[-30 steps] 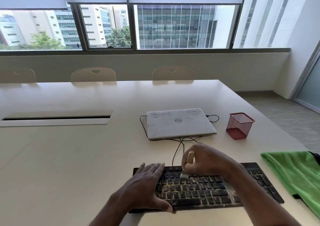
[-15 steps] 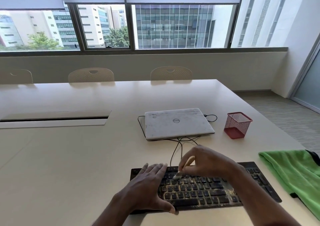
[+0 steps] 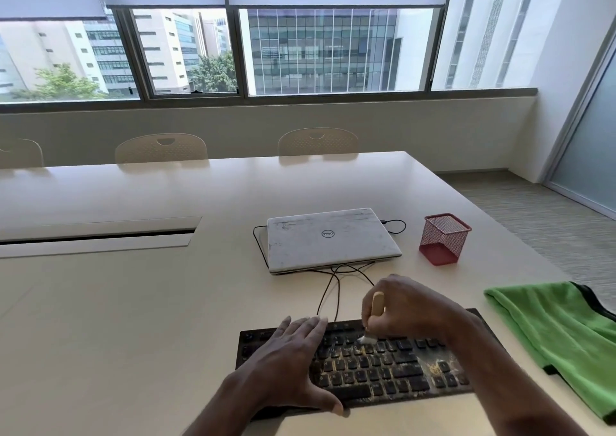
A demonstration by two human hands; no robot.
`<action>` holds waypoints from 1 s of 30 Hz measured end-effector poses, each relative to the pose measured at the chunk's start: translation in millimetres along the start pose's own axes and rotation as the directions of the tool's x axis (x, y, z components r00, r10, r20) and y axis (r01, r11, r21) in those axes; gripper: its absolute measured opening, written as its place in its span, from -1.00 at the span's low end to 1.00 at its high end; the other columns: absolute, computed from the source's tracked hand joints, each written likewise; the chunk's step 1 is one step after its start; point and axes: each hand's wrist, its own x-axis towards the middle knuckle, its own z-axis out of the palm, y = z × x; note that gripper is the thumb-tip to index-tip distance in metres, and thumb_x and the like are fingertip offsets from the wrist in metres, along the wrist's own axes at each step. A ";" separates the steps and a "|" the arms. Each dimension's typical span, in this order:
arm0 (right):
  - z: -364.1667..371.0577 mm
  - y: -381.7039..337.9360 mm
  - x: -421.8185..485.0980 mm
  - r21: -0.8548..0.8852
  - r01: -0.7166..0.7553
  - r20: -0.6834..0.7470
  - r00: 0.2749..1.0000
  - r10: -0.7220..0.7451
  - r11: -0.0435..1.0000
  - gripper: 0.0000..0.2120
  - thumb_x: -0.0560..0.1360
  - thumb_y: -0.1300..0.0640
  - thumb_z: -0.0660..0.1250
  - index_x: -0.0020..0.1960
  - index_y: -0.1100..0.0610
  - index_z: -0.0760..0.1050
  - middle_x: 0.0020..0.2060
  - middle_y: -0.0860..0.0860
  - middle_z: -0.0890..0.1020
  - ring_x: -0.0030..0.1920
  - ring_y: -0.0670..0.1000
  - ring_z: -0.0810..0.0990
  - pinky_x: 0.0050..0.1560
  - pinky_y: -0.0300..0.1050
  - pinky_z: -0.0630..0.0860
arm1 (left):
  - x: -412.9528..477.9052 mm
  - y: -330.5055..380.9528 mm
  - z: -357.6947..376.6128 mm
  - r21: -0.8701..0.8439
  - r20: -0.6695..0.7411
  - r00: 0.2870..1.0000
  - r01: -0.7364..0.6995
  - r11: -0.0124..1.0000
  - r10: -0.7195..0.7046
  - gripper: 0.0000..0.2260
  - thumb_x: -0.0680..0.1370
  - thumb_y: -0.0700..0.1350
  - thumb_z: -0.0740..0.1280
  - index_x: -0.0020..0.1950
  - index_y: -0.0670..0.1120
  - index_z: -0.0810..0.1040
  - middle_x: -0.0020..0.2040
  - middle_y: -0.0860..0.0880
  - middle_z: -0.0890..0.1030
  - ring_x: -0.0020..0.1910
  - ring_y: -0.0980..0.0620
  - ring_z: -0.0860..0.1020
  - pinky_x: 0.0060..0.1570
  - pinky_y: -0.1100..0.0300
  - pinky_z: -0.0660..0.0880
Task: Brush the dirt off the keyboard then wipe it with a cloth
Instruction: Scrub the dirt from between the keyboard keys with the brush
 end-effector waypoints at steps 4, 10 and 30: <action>-0.9 -6.3 -1.2 0.035 0.043 0.019 0.999 -0.044 0.998 -0.86 0.41 0.11 0.42 -0.11 -0.02 0.74 -0.21 -0.19 0.74 -0.20 -0.18 0.70 -0.10 -0.18 0.63 | 4.4 4.7 -1.3 0.000 0.010 1.000 -0.011 1.000 0.011 0.18 0.38 0.46 0.42 0.67 -0.08 -0.18 0.68 -0.01 -0.08 0.50 0.26 -0.19 0.43 0.27 -0.40; -5.9 11.7 -7.6 -0.016 -0.058 -0.010 0.998 0.058 0.998 -0.87 0.32 0.03 0.39 -0.22 0.01 0.71 -0.34 -0.16 0.70 -0.34 -0.10 0.66 -0.26 -0.11 0.63 | 10.9 6.8 1.4 0.008 0.016 1.000 -0.026 1.000 0.026 0.20 0.37 0.48 0.41 0.67 -0.09 -0.19 0.68 -0.01 -0.08 0.56 0.22 -0.18 0.47 0.24 -0.39; -24.1 29.3 -28.4 -0.116 -0.193 -0.081 0.980 0.185 0.974 -0.90 0.31 -0.01 0.38 -0.26 -0.08 0.68 -0.41 -0.21 0.65 -0.42 -0.20 0.57 -0.39 -0.34 0.44 | 28.3 18.3 7.0 0.048 0.042 0.997 -0.066 0.997 0.064 0.24 0.33 0.51 0.41 0.66 -0.09 -0.23 0.68 -0.02 -0.12 0.63 0.09 -0.17 0.55 0.14 -0.35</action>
